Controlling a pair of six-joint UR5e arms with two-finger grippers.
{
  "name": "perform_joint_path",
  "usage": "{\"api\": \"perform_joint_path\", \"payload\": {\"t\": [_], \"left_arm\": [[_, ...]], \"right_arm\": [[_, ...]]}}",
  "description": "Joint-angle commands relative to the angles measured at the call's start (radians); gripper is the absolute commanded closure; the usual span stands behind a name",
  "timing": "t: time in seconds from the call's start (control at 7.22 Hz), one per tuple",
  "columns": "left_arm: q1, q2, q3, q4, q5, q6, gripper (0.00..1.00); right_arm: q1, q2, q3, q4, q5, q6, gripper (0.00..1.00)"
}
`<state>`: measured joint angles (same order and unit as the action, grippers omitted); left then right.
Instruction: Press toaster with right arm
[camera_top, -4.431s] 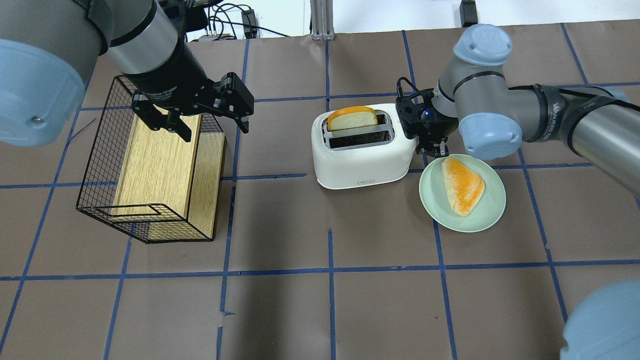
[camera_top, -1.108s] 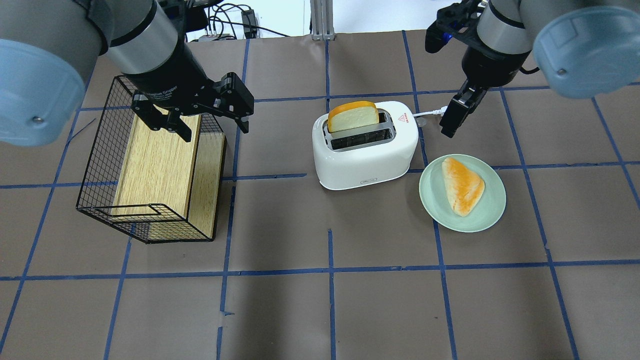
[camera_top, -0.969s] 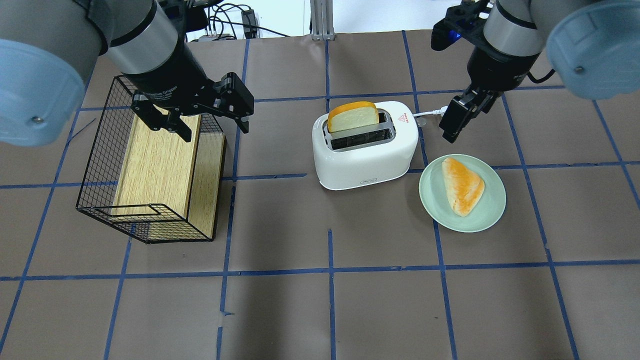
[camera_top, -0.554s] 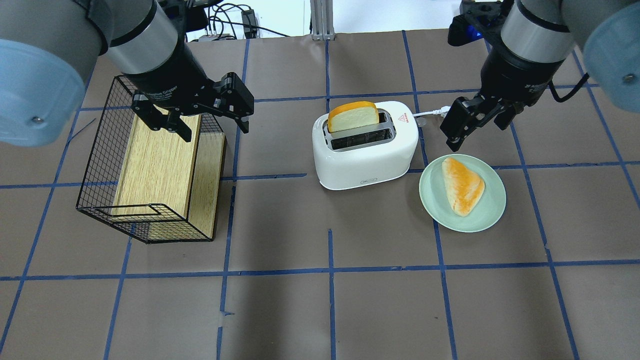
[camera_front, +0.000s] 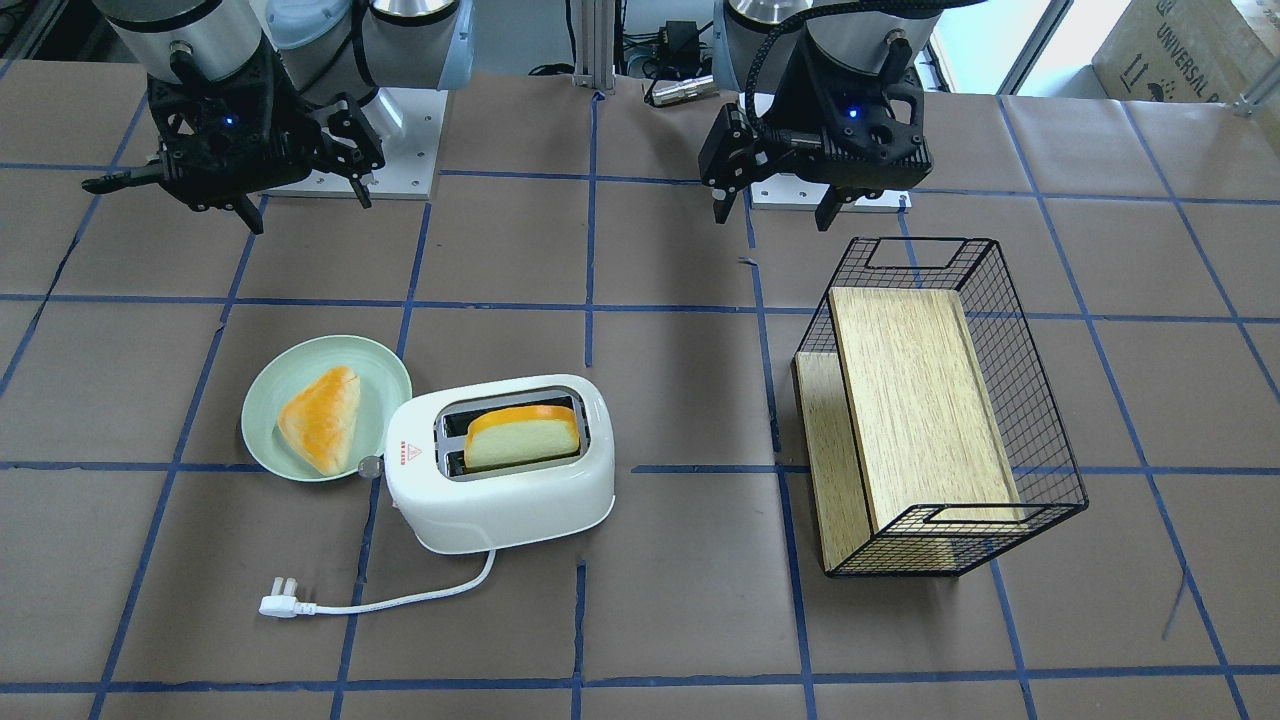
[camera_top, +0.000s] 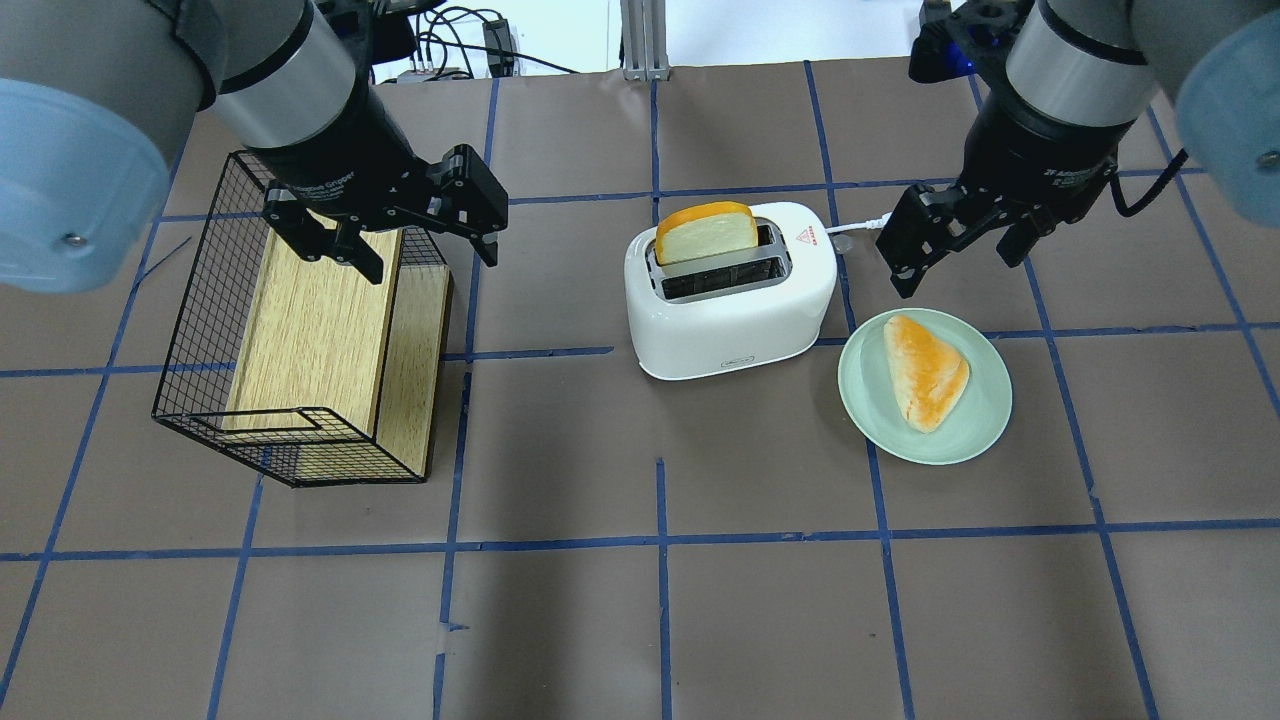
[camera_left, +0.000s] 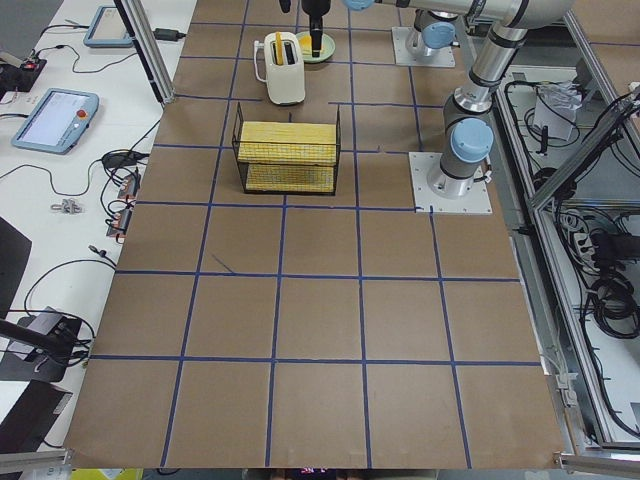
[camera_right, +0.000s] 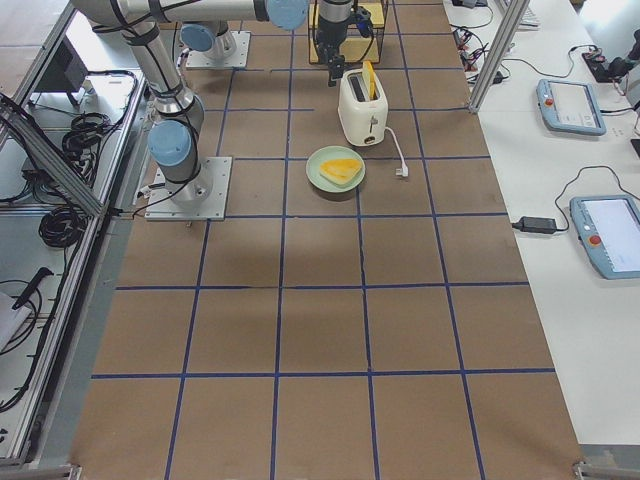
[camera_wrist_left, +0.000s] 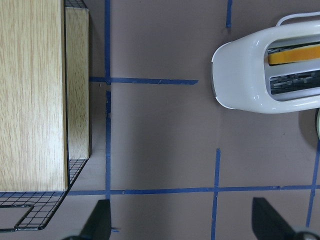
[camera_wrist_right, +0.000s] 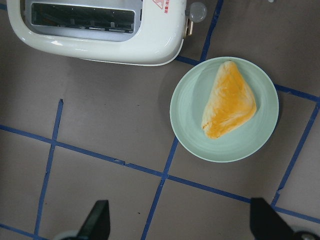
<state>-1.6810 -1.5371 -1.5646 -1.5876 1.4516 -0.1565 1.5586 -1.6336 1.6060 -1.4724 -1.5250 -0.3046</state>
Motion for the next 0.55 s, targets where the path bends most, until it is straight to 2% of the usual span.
{"api": "perform_joint_path", "payload": {"t": [0.0, 0.42], "left_arm": [[0.001, 0.0, 0.0, 0.0, 0.001, 0.0, 0.0], [0.0, 0.0, 0.0, 0.0, 0.0, 0.0, 0.0]], "right_arm": [[0.0, -0.012, 0.0, 0.018, -0.004, 0.063, 0.0], [0.0, -0.067, 0.067, -0.002, -0.007, 0.096, 0.0]]}}
